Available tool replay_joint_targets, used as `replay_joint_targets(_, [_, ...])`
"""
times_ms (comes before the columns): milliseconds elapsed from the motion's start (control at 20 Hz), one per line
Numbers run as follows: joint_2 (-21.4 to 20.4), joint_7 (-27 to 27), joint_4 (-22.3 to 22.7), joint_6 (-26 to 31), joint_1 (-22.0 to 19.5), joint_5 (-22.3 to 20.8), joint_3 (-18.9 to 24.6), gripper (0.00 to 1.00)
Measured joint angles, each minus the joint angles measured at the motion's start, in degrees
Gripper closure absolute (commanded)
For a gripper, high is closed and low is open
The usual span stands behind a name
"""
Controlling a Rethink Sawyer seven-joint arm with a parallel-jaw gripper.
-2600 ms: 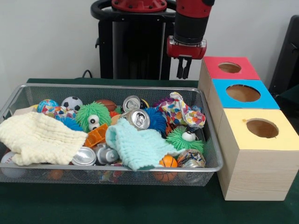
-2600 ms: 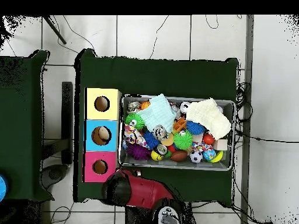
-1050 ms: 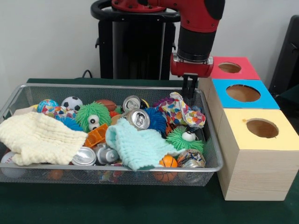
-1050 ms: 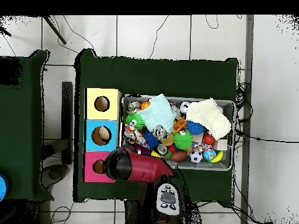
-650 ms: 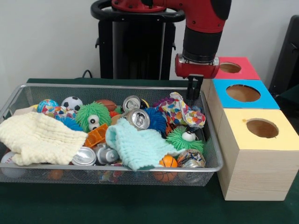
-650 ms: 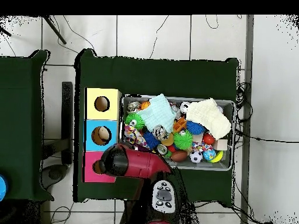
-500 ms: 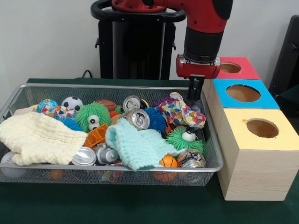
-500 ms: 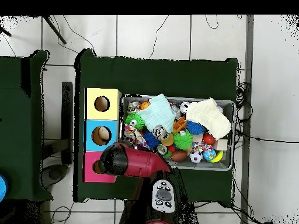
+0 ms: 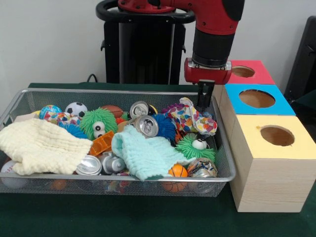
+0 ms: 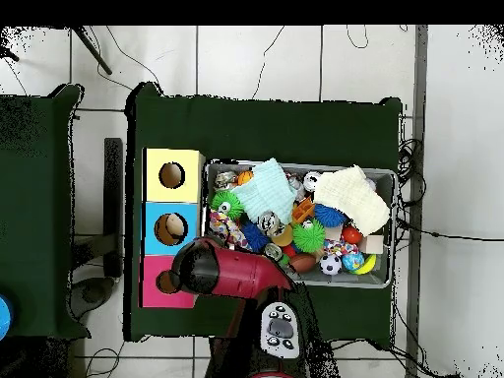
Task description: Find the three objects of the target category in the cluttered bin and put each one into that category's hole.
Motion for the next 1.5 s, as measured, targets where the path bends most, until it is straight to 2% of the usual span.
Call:
replay_joint_targets(550, [0.04, 0.00, -1.07, 0.00, -2.86, 0.00, 0.05, 1.00])
replay_joint_targets(1500, [0.04, 0.00, -1.26, 0.00, -1.84, -0.01, 0.07, 1.00])
